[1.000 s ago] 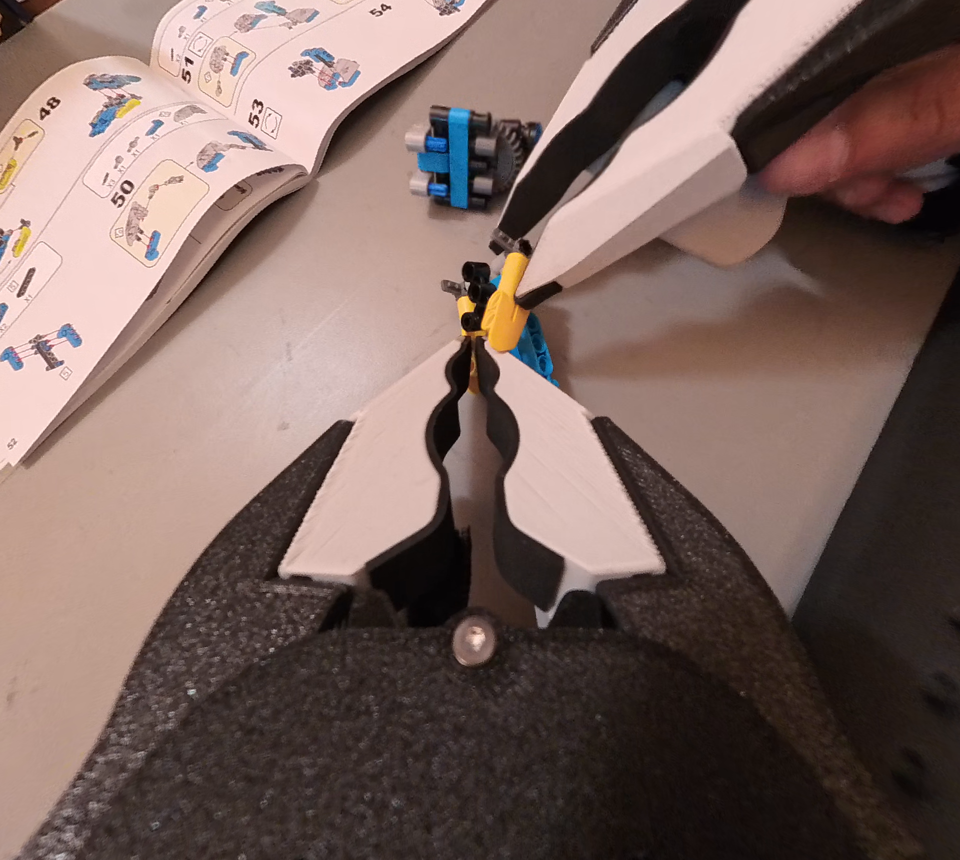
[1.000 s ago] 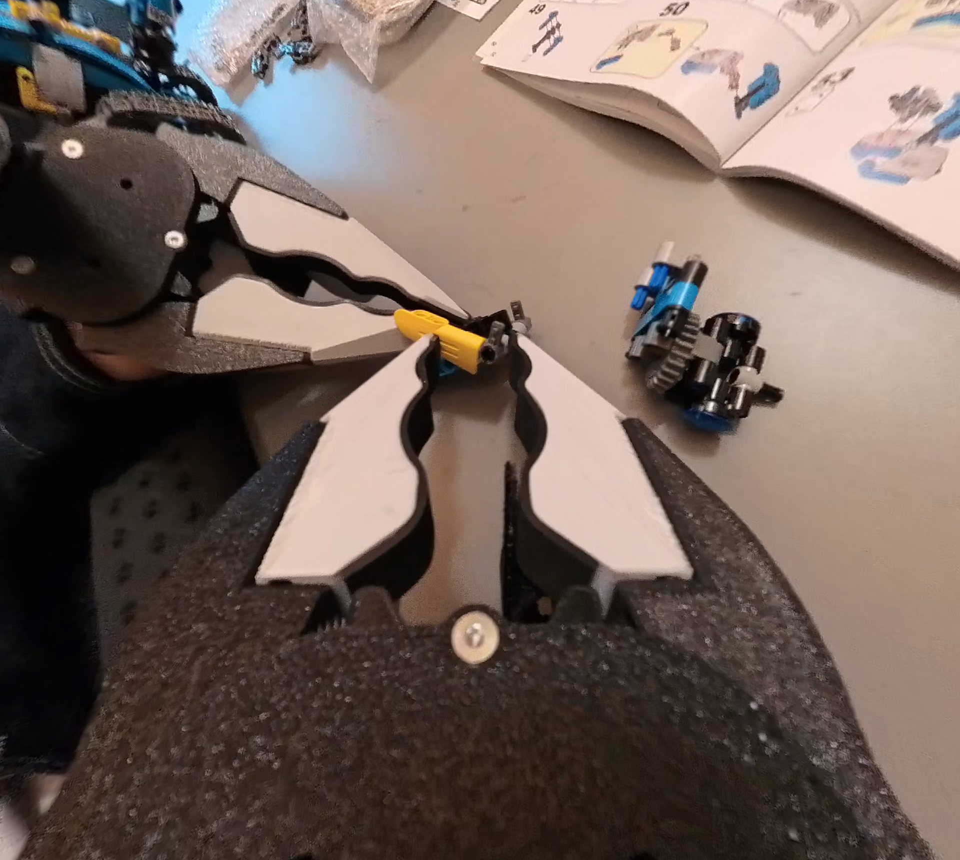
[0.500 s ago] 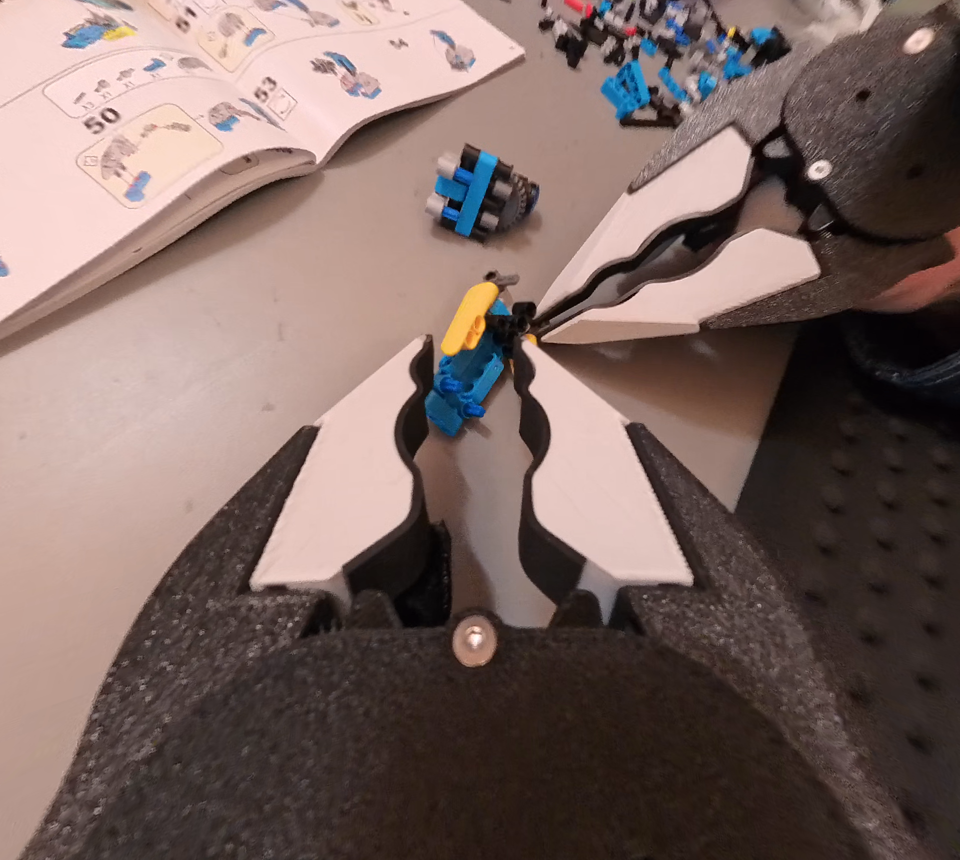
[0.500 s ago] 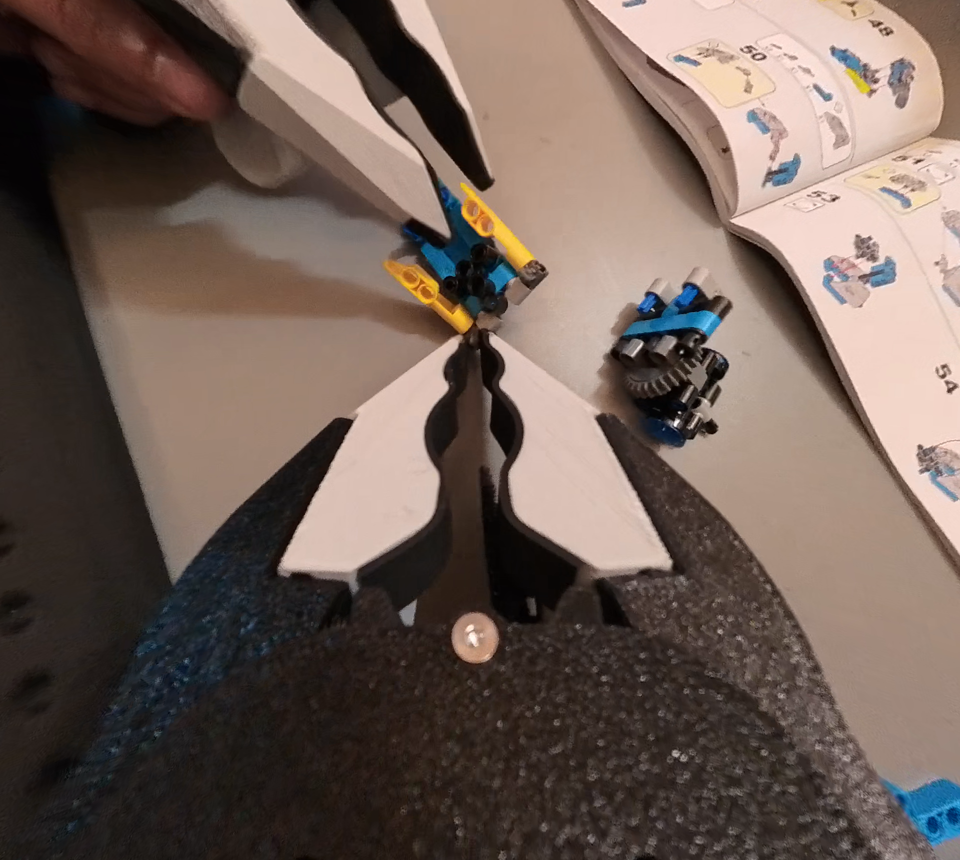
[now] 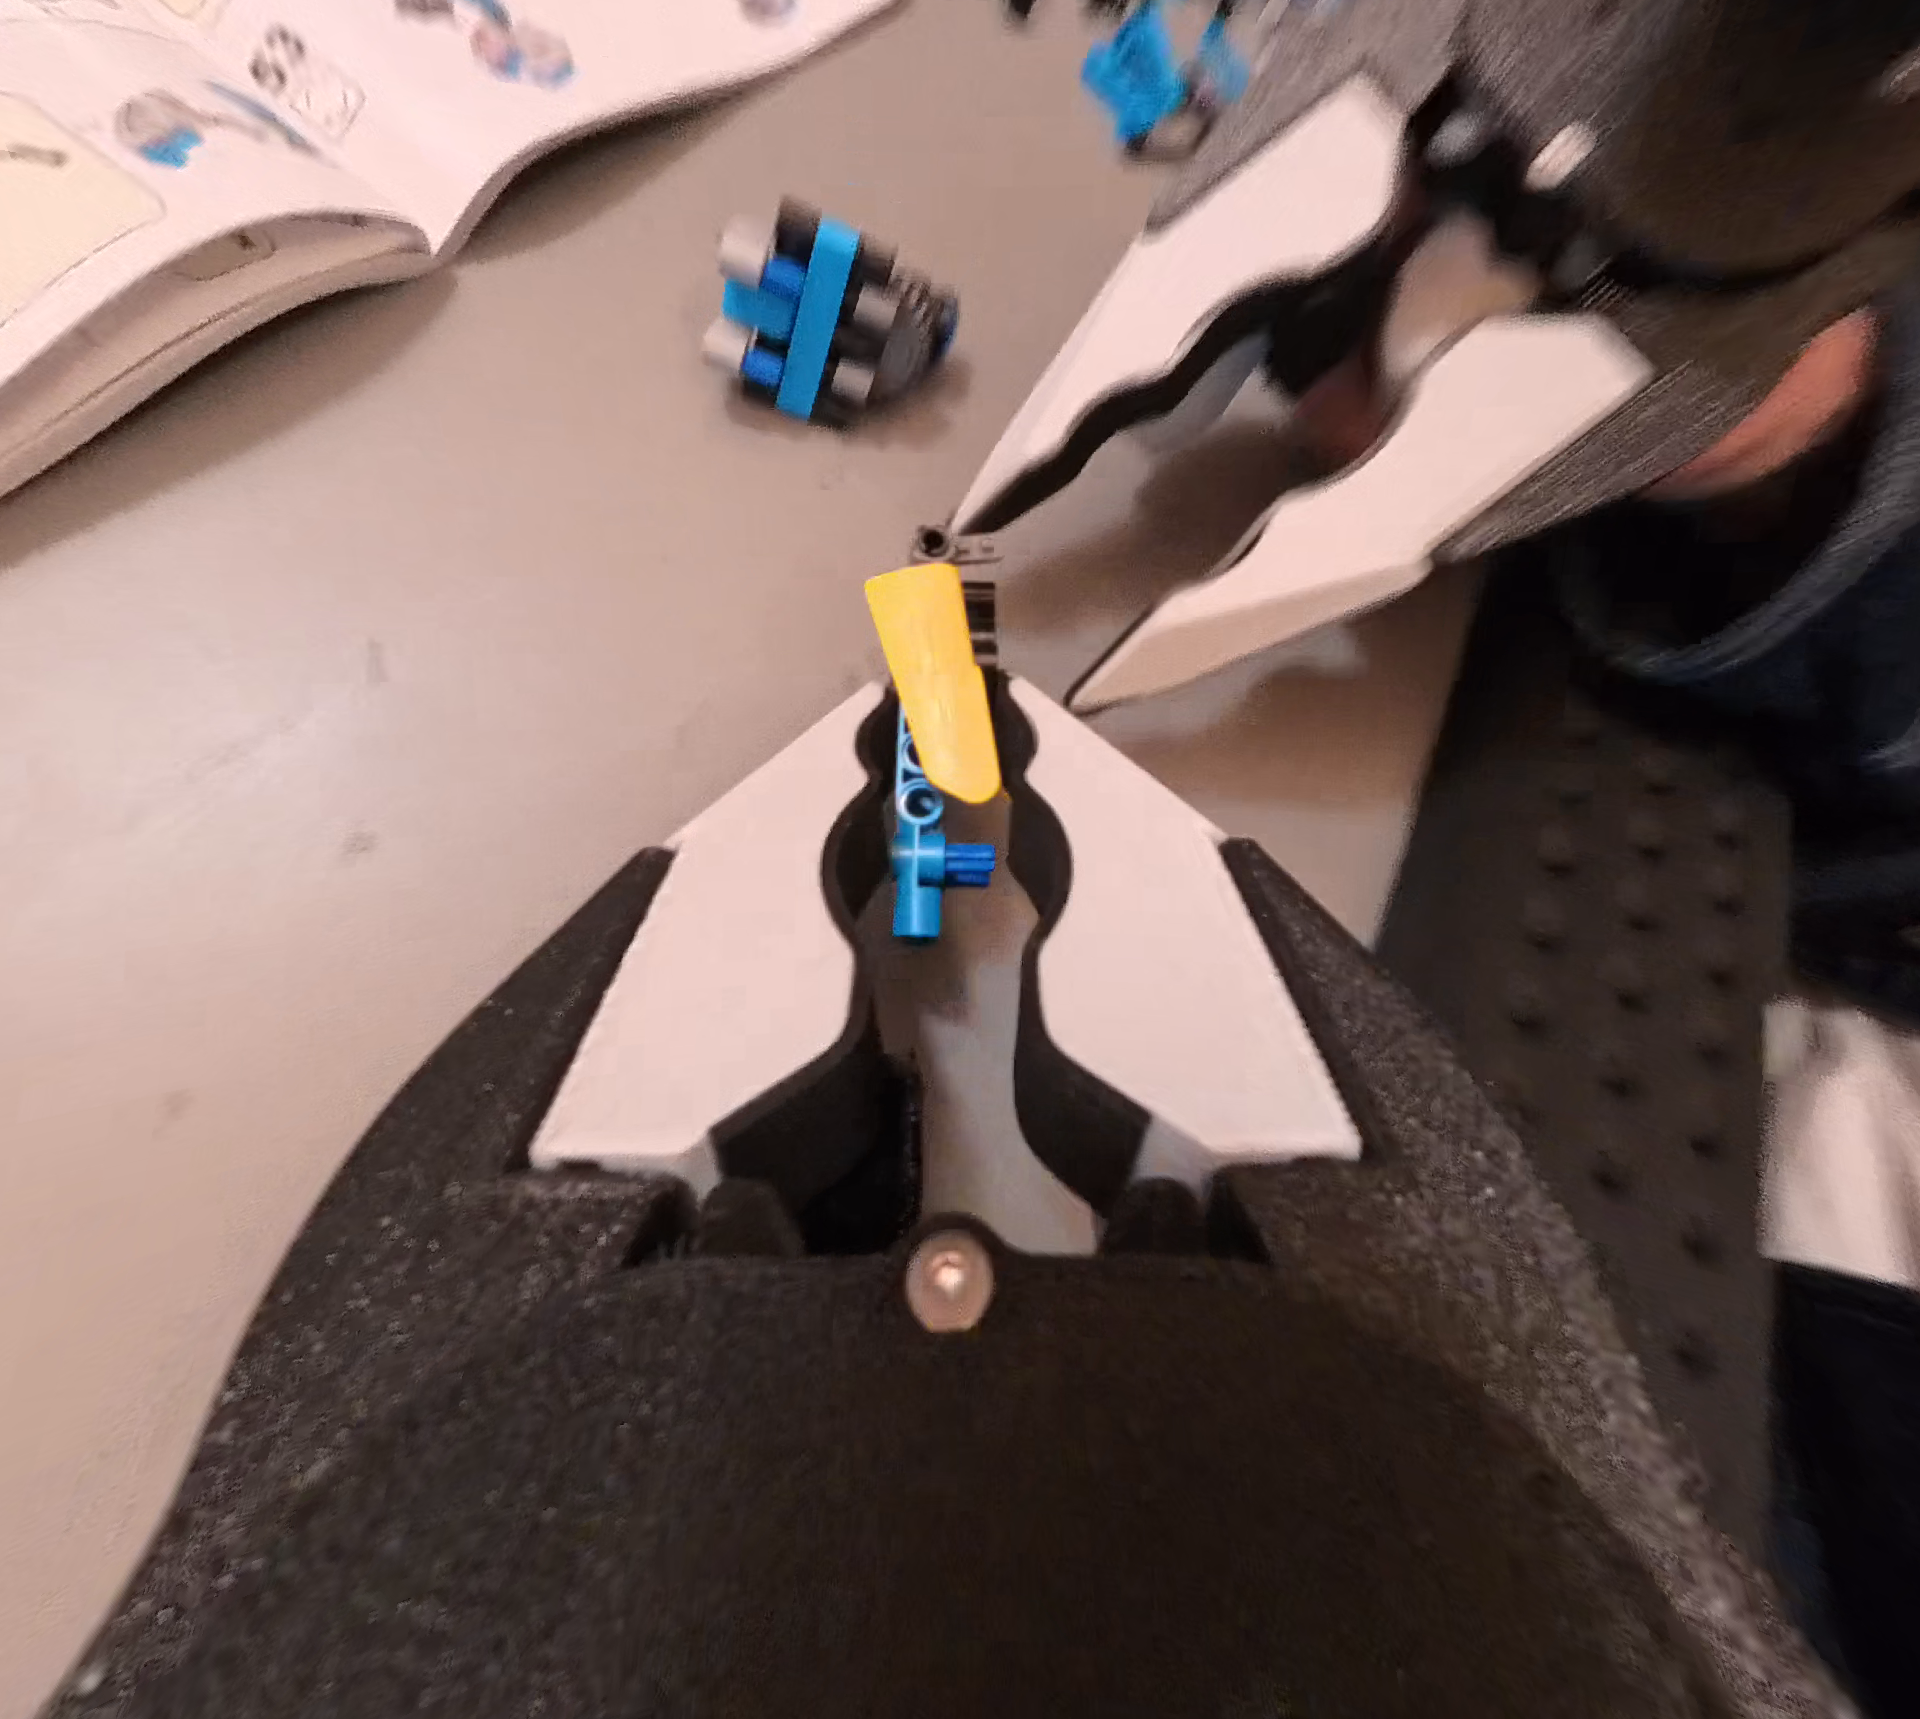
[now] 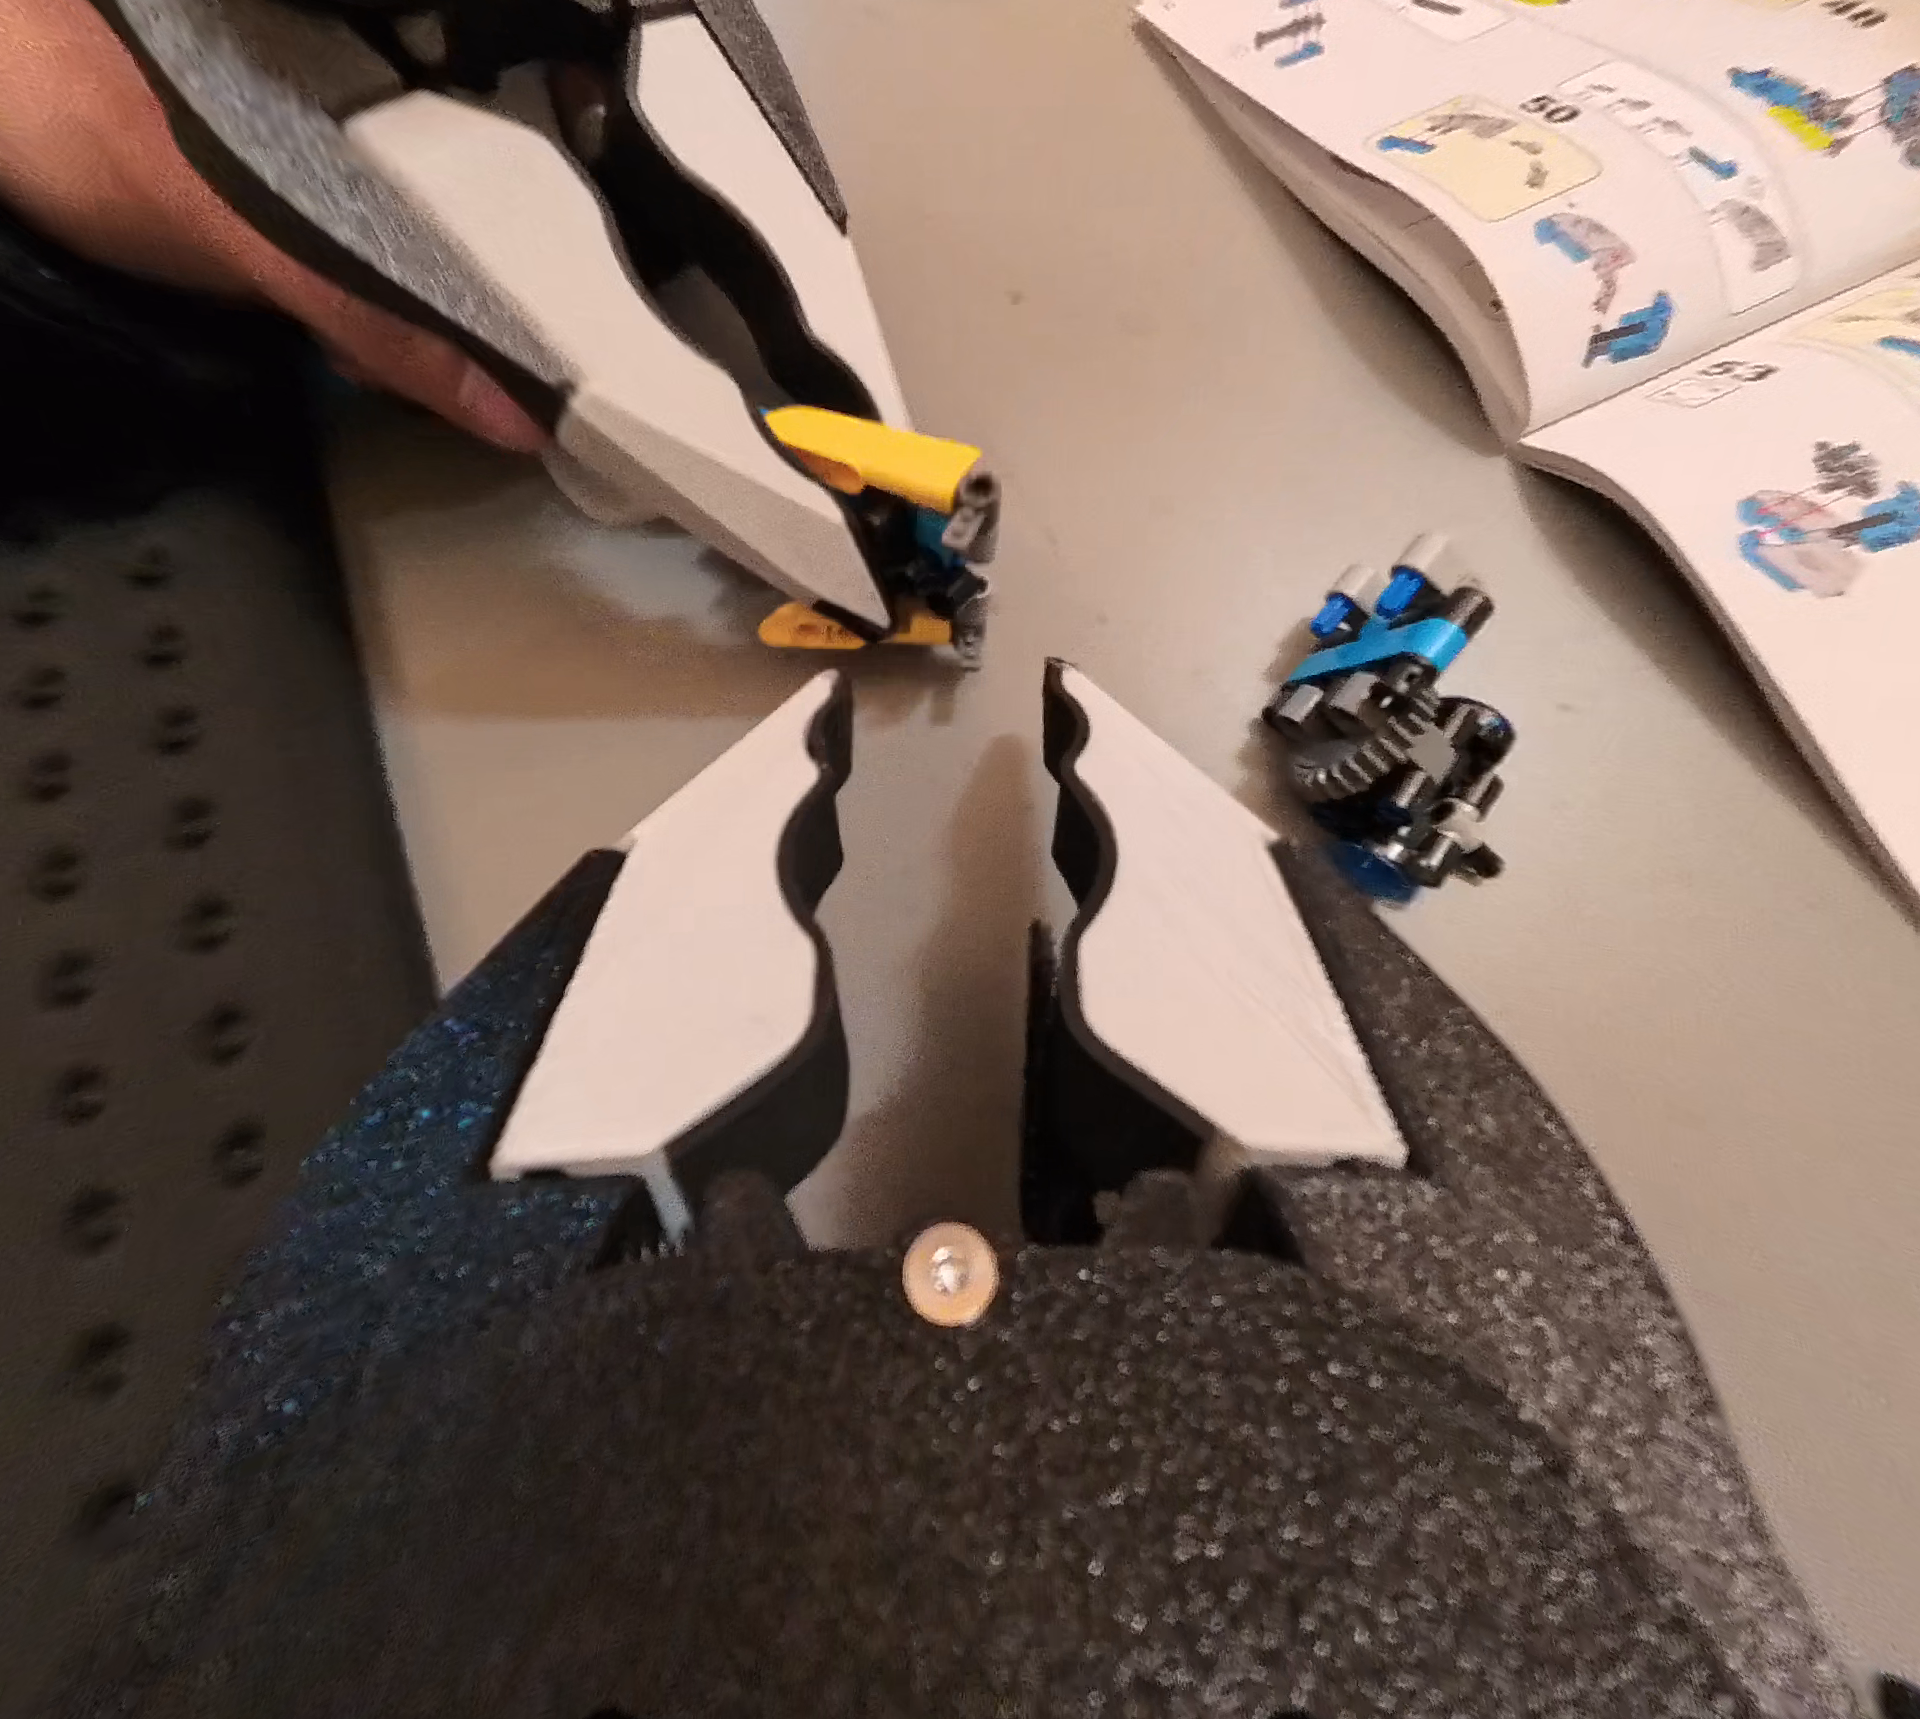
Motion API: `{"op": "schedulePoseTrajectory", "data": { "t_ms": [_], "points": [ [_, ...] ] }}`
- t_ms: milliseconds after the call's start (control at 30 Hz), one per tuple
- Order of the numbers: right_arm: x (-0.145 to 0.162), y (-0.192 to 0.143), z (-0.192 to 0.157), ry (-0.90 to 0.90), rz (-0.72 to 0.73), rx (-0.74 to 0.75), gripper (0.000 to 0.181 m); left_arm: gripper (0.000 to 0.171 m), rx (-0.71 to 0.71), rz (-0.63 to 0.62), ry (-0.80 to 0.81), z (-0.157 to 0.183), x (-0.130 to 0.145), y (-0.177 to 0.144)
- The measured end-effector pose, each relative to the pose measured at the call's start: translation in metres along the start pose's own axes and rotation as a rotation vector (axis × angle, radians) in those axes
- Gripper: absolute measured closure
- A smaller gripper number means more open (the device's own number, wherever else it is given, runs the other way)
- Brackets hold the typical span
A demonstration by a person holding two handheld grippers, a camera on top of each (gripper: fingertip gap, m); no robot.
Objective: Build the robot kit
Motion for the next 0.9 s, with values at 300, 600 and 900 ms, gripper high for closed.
{"op": "schedulePoseTrajectory", "data": {
  "t_ms": [300,600,900],
  "points": [
    [-0.042,-0.042,-0.014,0.336,0.516,-0.57,0.149,0.155,0.546,0.522,-0.176,0.023,-0.039,-0.054],
    [-0.045,-0.057,-0.008,0.4,0.639,-0.653,0.167,0.155,0.606,0.539,-0.156,0.033,-0.042,-0.054],
    [-0.047,-0.064,-0.015,0.175,0.626,-0.363,0.17,0.155,0.668,0.538,-0.202,0.033,-0.042,-0.052]
  ]
}}
Point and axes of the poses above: each gripper's, where its closed fingertips meet, y out along the fingers, x out of its underside, z = x × y across the jaws, the point moved 7 cm from there along -y, back along the fingers, and after that the axes turned 6 degrees about -z, right-handed, at the moved point
